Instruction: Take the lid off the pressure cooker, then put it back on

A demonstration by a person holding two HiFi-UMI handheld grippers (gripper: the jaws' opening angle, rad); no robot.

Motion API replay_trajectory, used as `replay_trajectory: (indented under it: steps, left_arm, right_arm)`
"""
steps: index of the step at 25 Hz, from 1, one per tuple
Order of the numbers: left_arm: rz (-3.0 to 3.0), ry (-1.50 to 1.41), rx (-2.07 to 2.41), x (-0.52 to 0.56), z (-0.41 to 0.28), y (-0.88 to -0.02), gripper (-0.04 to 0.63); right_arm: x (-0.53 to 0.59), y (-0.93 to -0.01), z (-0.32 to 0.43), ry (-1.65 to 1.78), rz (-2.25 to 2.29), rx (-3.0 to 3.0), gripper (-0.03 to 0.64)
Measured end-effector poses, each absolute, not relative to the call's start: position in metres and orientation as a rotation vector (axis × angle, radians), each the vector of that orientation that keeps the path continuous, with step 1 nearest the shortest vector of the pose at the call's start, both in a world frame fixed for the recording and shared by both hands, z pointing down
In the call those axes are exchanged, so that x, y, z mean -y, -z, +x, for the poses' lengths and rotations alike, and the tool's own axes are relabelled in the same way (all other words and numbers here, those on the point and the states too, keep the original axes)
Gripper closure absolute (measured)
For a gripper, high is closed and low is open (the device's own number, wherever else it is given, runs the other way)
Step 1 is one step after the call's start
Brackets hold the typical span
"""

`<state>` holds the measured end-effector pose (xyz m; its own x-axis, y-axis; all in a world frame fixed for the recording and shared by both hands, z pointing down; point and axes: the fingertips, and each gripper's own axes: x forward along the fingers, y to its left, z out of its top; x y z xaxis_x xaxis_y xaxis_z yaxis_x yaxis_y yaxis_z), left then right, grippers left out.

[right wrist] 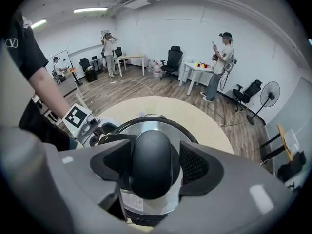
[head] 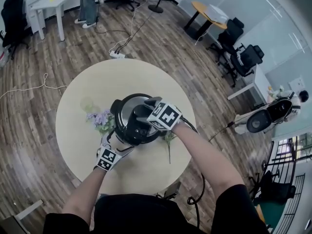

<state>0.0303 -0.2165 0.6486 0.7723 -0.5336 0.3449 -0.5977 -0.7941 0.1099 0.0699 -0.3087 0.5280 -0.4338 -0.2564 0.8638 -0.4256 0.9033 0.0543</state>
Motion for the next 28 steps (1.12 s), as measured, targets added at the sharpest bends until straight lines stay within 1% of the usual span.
replay_trajectory:
  steps: [1,3,12,19,28]
  left_arm:
    - [2.758,-0.444,0.888,0.217,0.030,-0.648,0.064]
    - [2.765,-0.450,0.888,0.218,0.030,-0.649,0.064]
    - [2.720,-0.414,0.961,0.224,0.030,-0.647,0.064]
    - [2.695,-0.409,1.001,0.225,0.033,-0.649,0.058]
    - [2.672,-0.433,1.016,0.225,0.035,-0.652,0.057]
  right_arm:
    - [0.310,-0.529,0.069,-0.217,0.480,2.039,0.305]
    - [0.311,-0.532,0.067,-0.250,0.450,2.025,0.319]
    - [0.311,-0.544,0.062,-0.296,0.361,1.909,0.316]
    - [0.312,-0.550,0.064,-0.327,0.406,1.817,0.330]
    - [0.314,-0.553,0.065,-0.397,0.480,1.697,0.330]
